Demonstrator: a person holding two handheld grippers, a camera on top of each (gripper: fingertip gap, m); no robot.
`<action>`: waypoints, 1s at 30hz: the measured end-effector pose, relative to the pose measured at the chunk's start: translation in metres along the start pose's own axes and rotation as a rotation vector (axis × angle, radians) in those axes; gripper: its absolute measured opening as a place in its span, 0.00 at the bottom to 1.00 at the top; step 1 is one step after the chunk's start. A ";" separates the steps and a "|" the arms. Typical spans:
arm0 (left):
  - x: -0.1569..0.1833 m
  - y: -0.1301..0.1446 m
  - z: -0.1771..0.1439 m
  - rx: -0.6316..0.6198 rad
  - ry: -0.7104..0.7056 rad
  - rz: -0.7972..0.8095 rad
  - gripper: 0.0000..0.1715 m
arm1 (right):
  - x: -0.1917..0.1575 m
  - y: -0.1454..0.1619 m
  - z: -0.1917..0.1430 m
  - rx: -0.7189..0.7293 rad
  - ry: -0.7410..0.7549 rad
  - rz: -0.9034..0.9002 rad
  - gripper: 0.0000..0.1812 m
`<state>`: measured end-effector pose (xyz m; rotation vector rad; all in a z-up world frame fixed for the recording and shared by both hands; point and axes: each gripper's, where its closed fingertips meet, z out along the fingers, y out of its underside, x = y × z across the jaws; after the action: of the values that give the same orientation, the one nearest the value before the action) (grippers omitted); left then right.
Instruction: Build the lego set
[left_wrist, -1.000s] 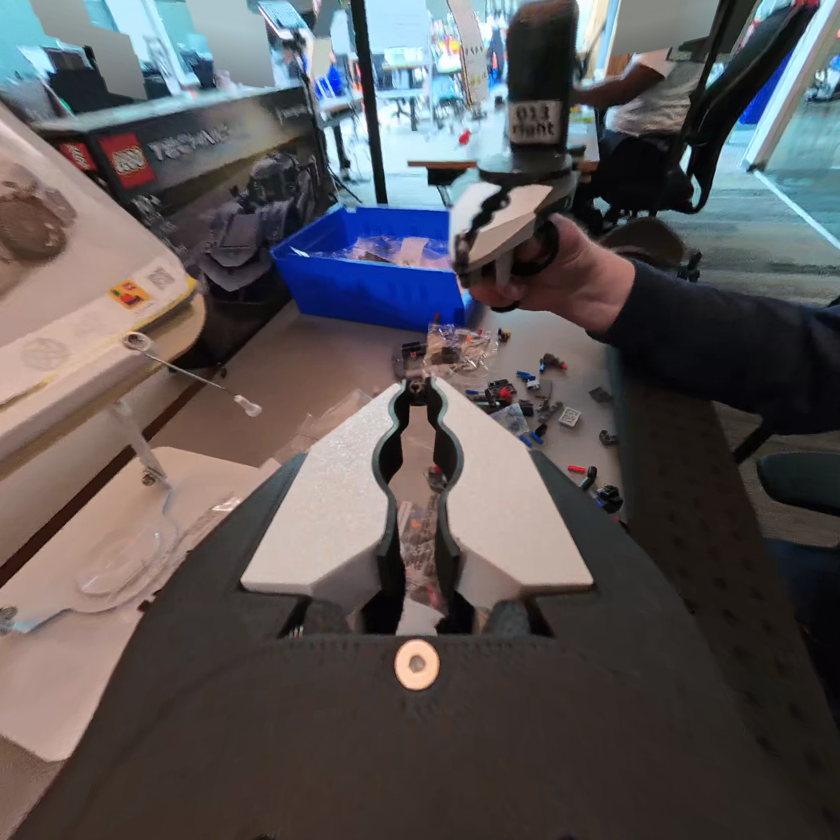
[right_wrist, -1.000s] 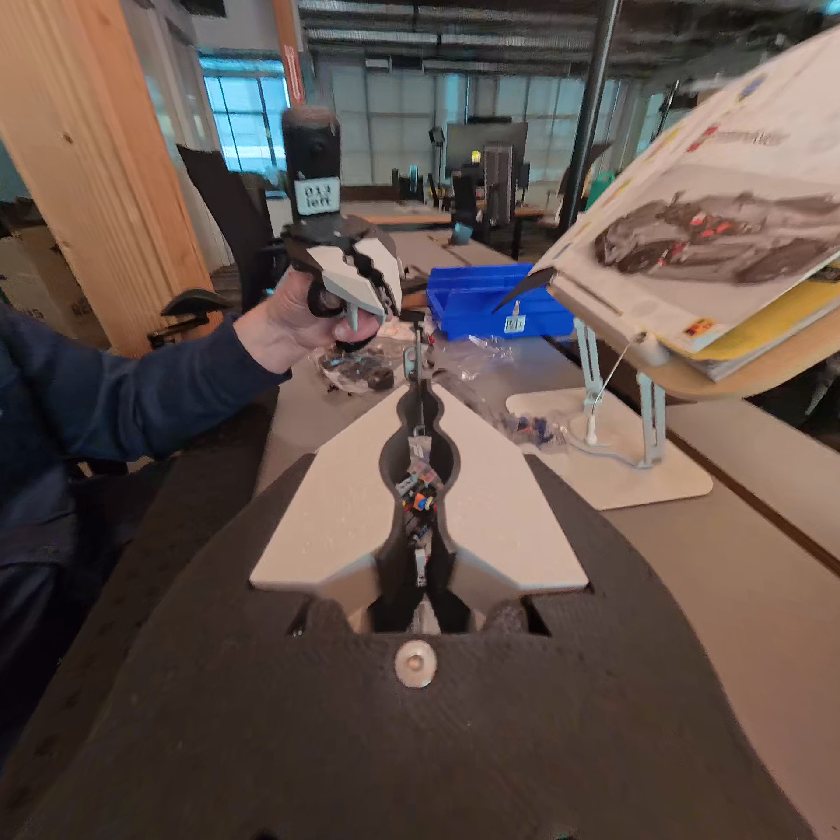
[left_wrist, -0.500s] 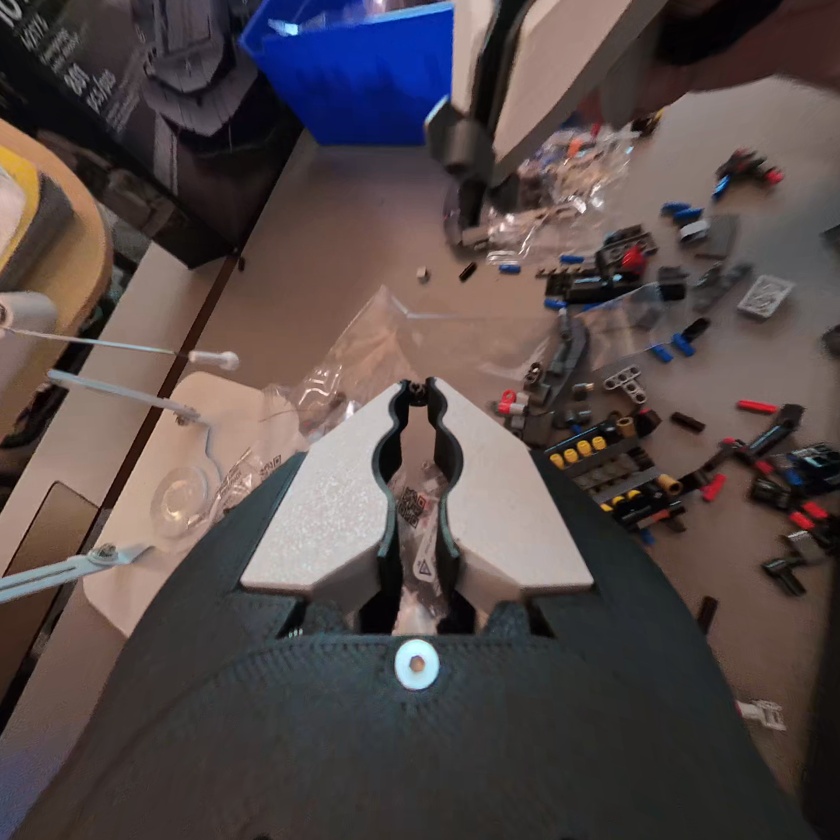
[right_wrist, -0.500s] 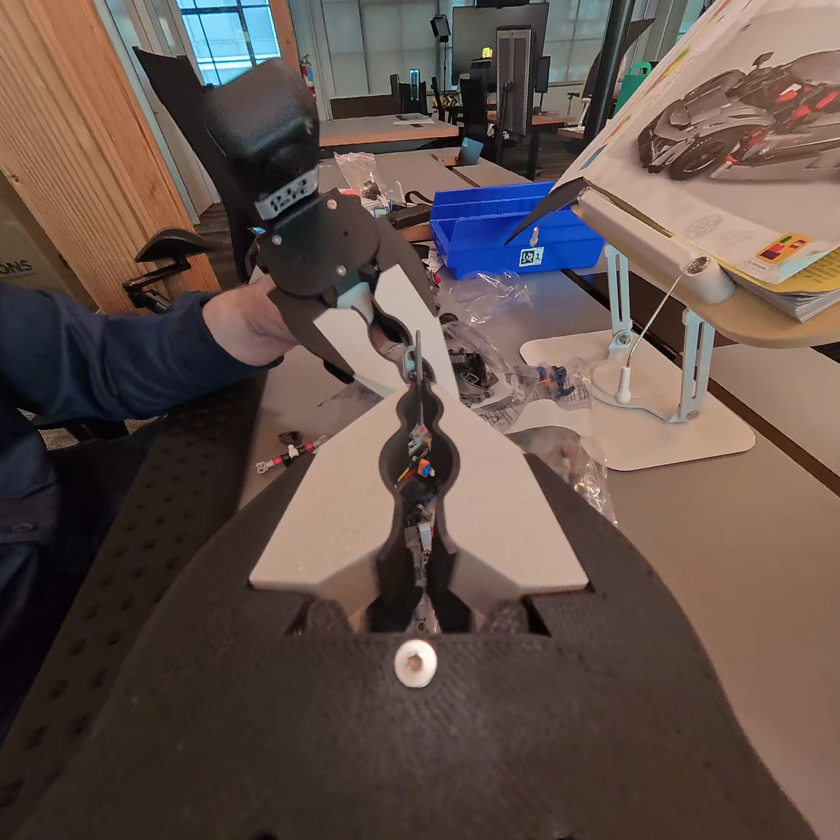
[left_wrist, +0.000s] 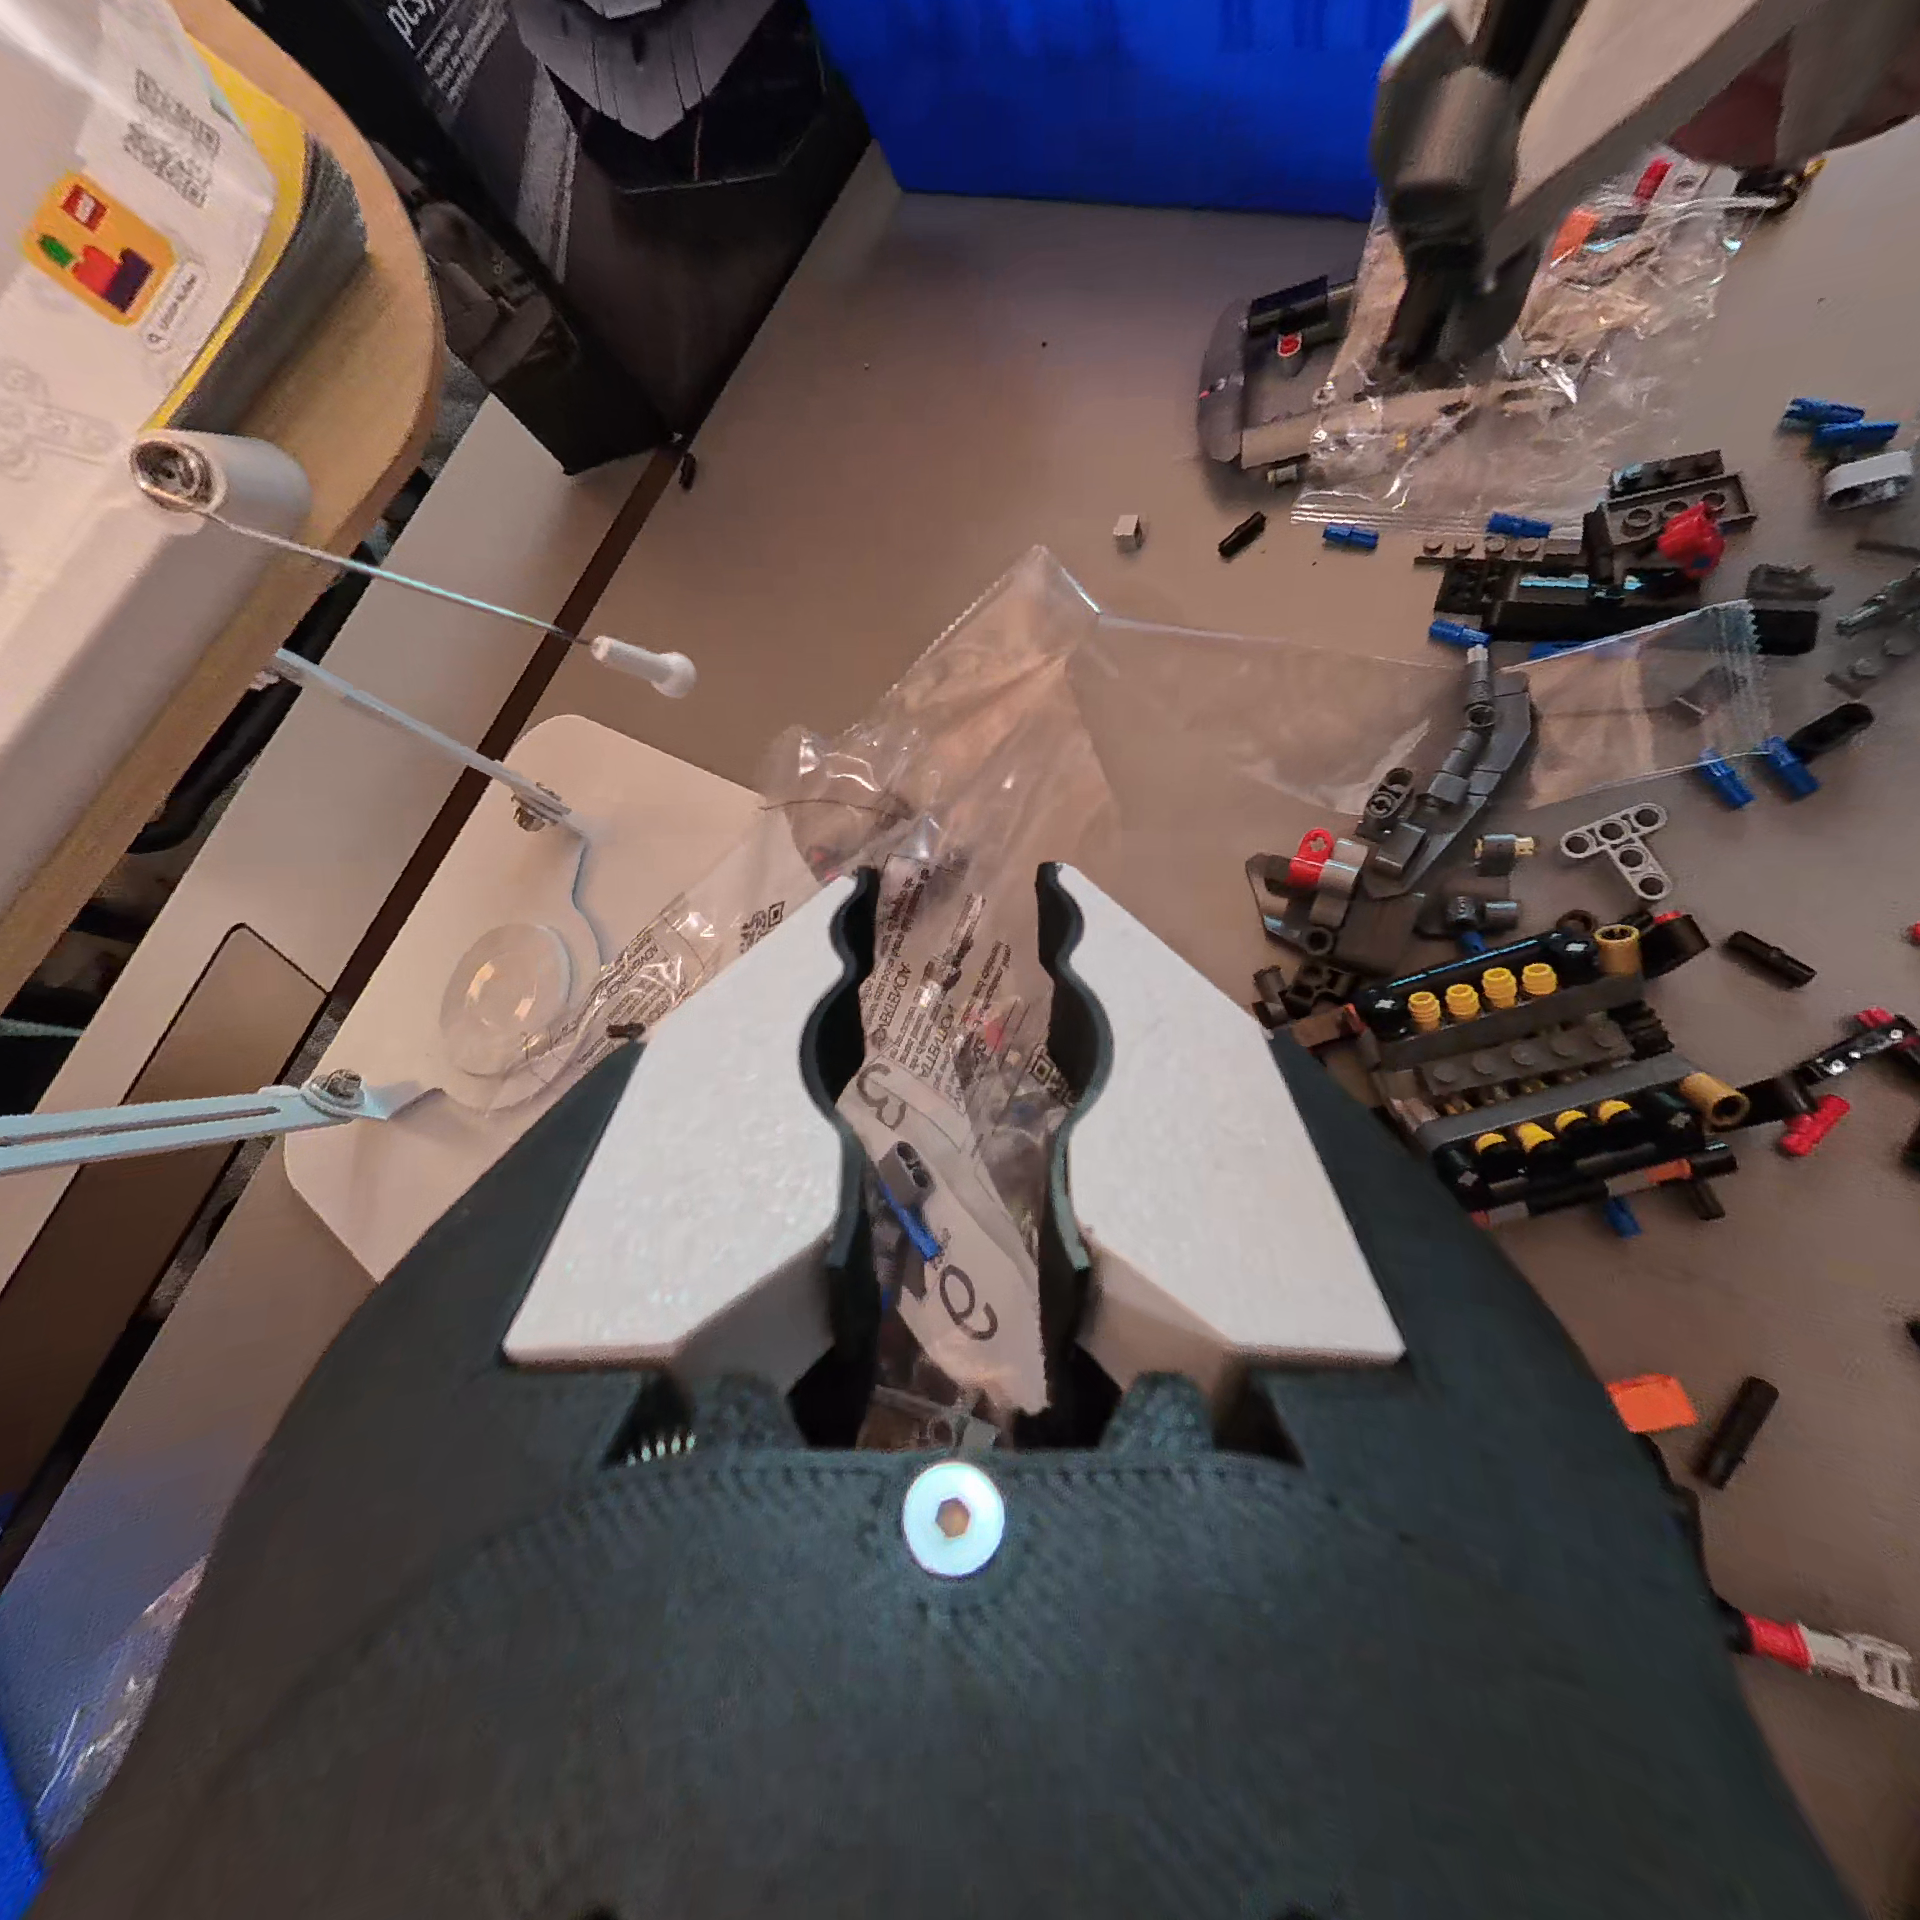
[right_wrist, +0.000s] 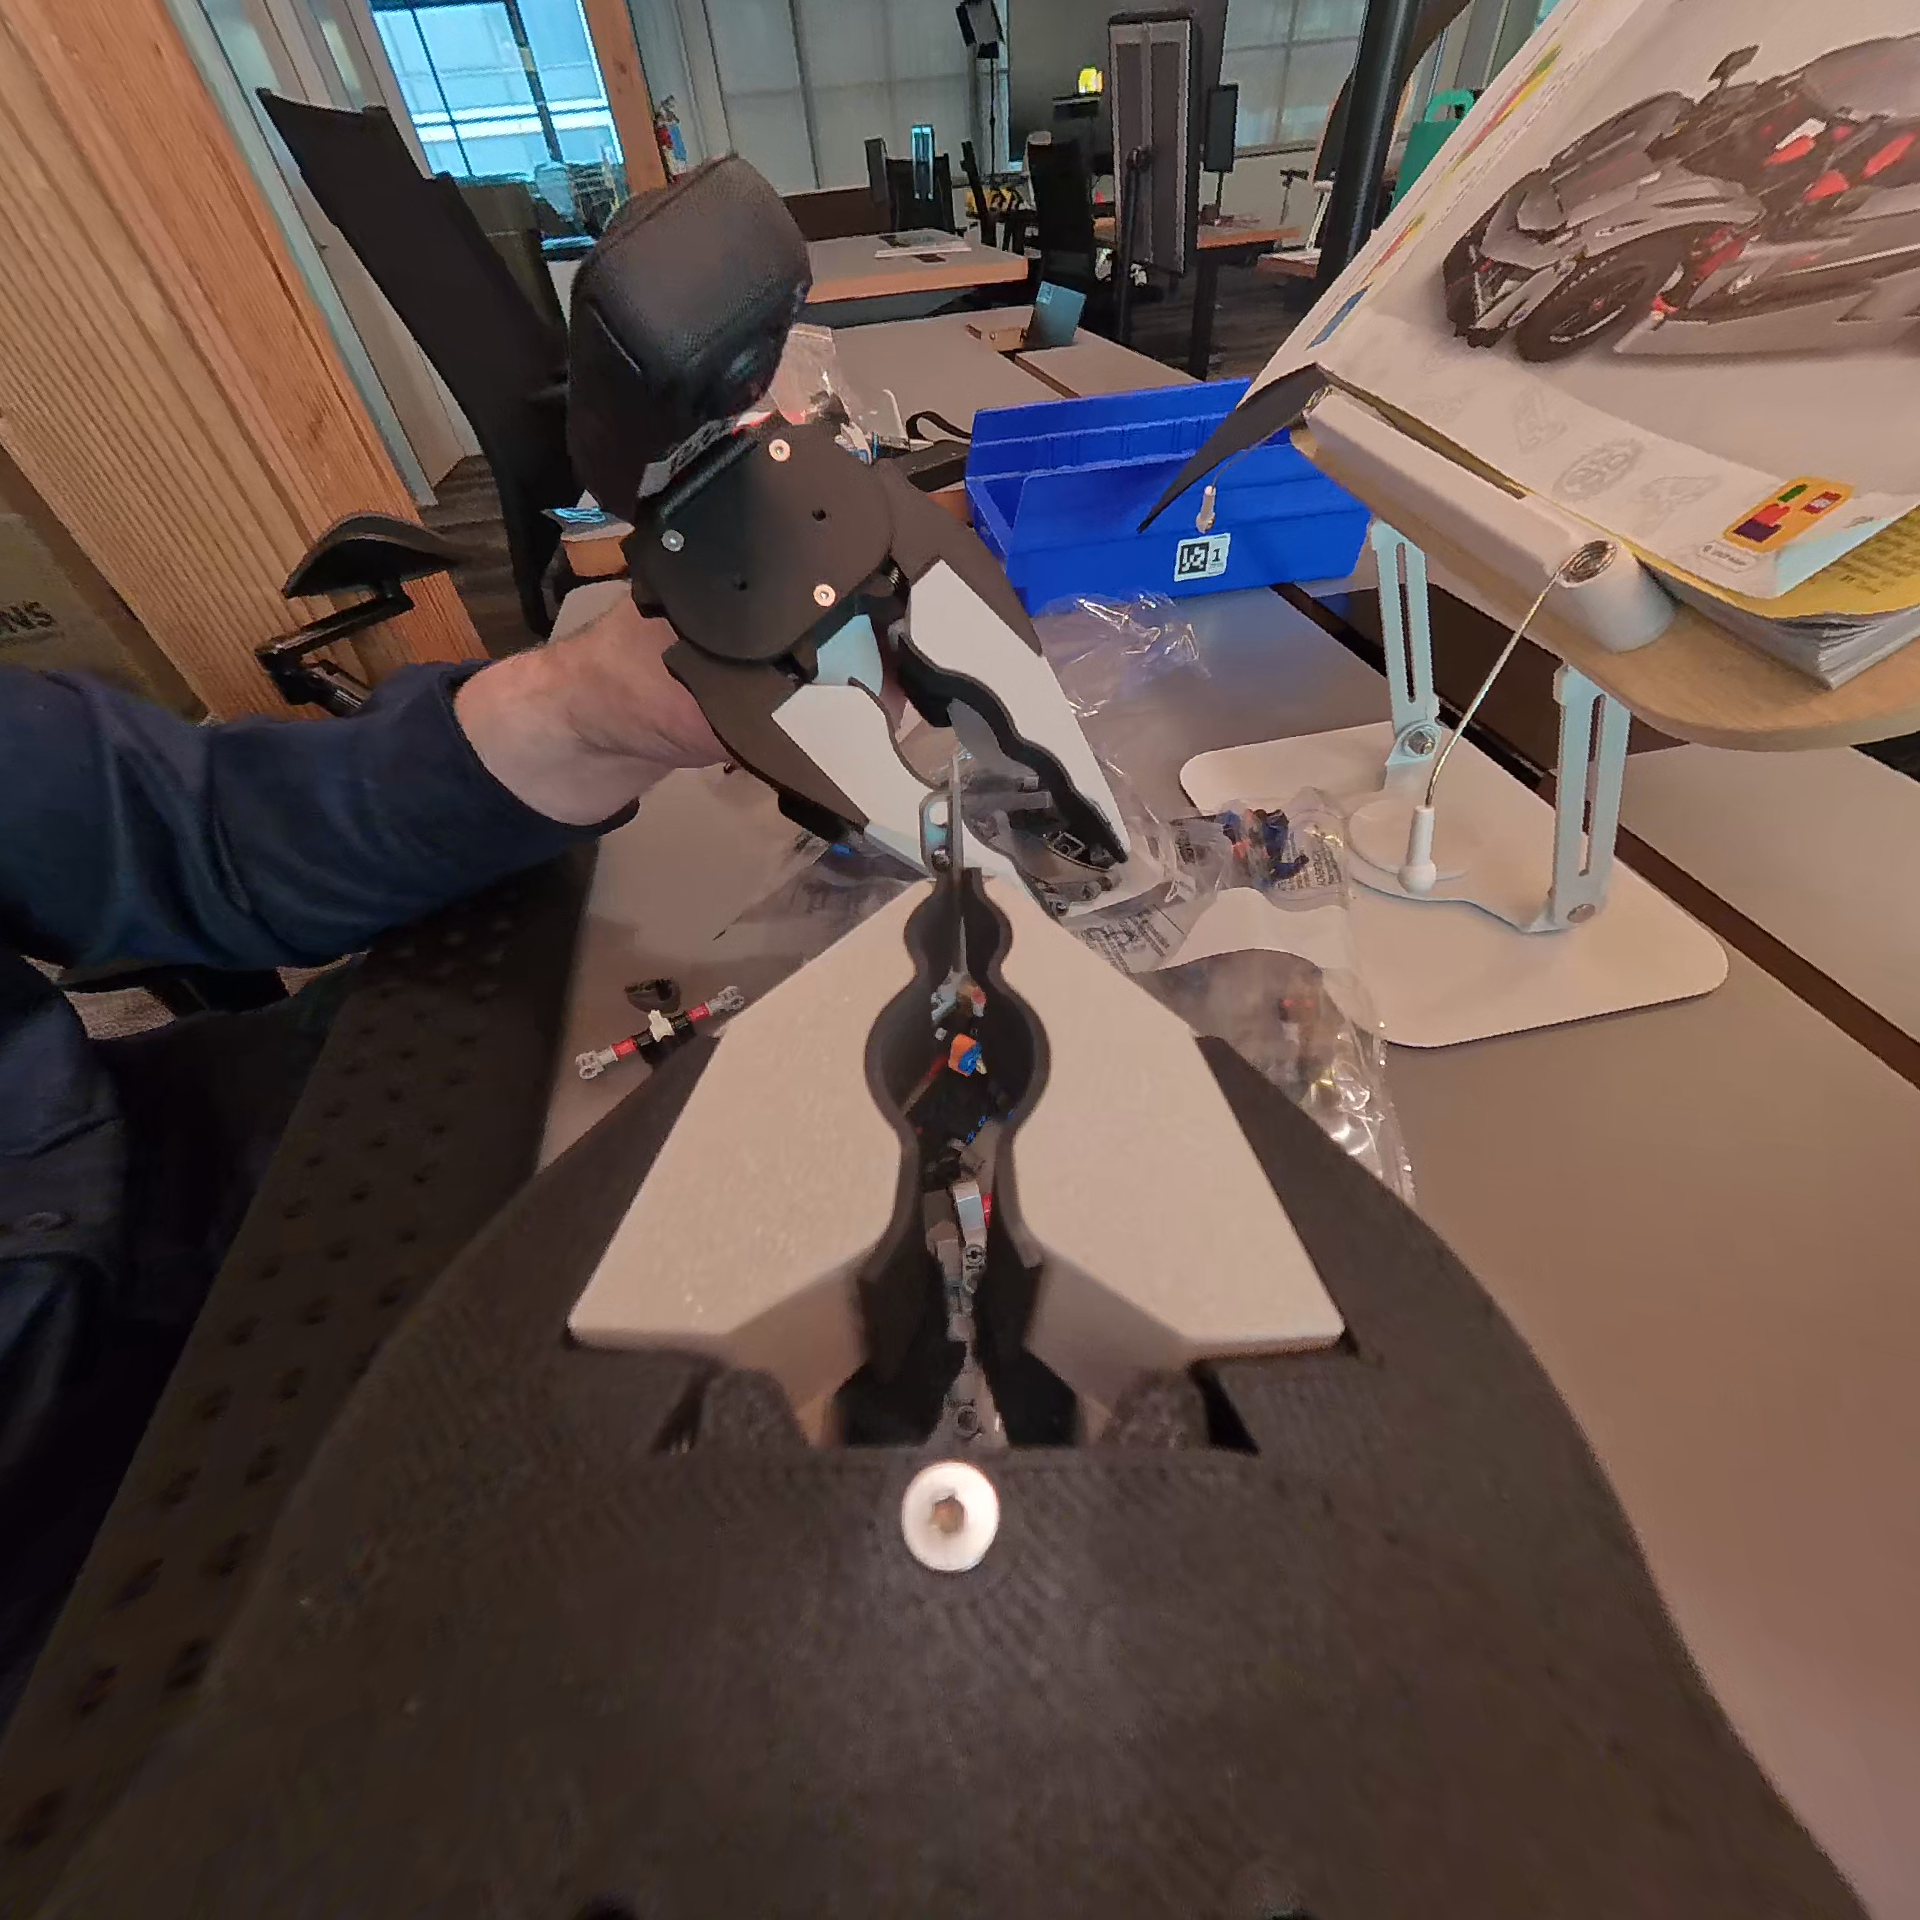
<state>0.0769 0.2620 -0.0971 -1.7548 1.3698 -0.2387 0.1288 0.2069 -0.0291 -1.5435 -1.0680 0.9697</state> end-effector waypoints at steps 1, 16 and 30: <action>-0.001 0.000 -0.001 -0.001 -0.004 -0.004 0.17 | 0.001 0.002 0.002 -0.004 -0.001 0.007 0.00; -0.027 -0.004 -0.026 0.063 -0.055 -0.144 0.19 | 0.029 0.067 0.046 -0.357 0.172 -0.051 0.00; 0.014 -0.024 -0.042 0.214 0.208 -0.099 0.14 | 0.006 0.032 0.055 -0.164 0.010 0.025 0.00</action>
<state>0.0727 0.2289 -0.0592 -1.6544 1.3487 -0.6142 0.0840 0.2232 -0.0720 -1.6966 -1.1478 0.9089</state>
